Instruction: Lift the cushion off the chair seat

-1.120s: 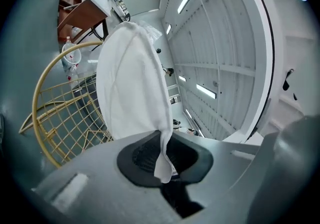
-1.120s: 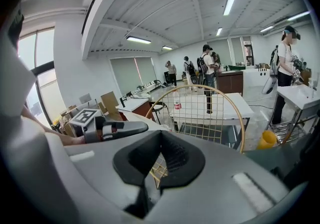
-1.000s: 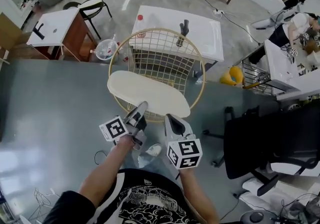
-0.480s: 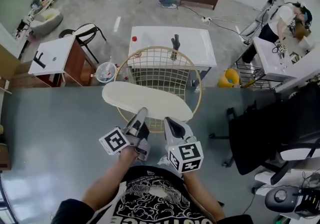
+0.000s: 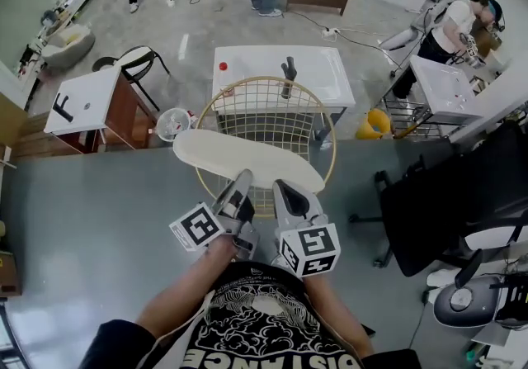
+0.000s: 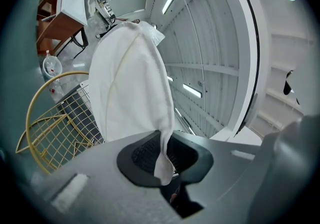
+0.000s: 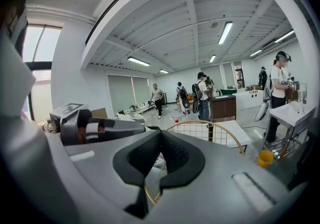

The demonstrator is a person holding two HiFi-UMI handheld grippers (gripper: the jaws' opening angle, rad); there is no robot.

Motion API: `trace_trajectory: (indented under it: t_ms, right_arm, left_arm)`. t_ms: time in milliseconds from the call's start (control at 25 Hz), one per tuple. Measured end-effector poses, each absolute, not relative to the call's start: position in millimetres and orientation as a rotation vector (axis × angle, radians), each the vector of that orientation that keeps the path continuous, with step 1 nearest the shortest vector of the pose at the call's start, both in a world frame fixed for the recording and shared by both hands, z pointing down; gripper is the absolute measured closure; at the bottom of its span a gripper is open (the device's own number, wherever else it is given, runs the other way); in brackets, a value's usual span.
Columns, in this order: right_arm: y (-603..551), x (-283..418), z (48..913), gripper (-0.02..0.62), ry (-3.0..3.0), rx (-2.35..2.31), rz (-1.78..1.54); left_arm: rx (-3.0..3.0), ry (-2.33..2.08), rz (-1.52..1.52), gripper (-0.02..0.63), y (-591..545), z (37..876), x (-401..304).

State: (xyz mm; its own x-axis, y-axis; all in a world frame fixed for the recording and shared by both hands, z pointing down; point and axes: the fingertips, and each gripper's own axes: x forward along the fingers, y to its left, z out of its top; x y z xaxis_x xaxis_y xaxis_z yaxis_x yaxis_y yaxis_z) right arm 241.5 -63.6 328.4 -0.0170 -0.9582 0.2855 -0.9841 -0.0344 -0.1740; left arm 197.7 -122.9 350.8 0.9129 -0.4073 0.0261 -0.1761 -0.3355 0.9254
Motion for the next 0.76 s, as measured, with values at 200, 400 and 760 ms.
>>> trace_trajectory:
  t_ms: [200,400,760]
  right_arm:
    - [-60.8,234.8,334.5,0.598,-2.103,2.150,0.525]
    - [-58.7,231.9,333.3,0.598,-2.094,2.155,0.529]
    - [-61.0,222.0,330.9,0.598,-2.114,2.137,0.517]
  left_arm:
    - [1.900,-0.400,-0.248,0.572,-119.4,356.7,194.2]
    - [1.894,-0.378,-0.250,0.572,-115.0,354.1,192.7]
    - [1.907,-0.374,-0.279,0.572,-117.2,346.2,184.3]
